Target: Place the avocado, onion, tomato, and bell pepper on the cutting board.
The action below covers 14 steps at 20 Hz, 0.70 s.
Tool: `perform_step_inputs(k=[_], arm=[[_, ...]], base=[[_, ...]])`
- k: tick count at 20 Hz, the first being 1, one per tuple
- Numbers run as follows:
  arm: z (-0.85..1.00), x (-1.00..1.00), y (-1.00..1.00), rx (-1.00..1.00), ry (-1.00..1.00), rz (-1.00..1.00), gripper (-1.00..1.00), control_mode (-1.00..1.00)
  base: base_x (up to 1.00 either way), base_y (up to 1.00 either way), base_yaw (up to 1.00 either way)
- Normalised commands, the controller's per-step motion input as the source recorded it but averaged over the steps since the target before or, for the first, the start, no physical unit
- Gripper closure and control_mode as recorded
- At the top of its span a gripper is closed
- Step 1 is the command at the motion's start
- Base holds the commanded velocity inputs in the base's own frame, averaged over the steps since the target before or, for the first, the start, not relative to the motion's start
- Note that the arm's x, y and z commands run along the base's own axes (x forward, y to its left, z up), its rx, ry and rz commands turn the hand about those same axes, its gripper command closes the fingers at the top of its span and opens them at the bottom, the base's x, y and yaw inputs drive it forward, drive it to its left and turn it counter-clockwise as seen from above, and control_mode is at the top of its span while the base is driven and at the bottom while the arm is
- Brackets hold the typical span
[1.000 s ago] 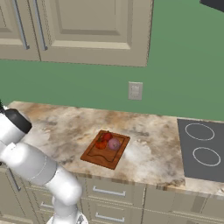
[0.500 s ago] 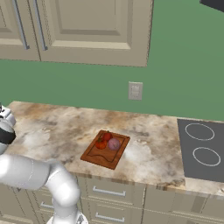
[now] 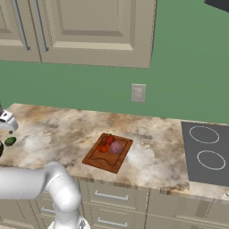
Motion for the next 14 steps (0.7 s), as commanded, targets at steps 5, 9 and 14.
perform_step_inputs(k=[5,9,14], arm=[[-0.15,0.0,-0.08,0.01,0.0,0.0,-1.0,-1.0],[-0.17,0.0,0.0,0.0,0.01,0.0,-1.0,-1.0],[-0.14,0.0,0.0,0.0,0.0,0.0,-1.0,-1.0]], base=[[0.0,0.0,0.0],[0.0,0.0,0.0],[0.0,0.0,0.0]])
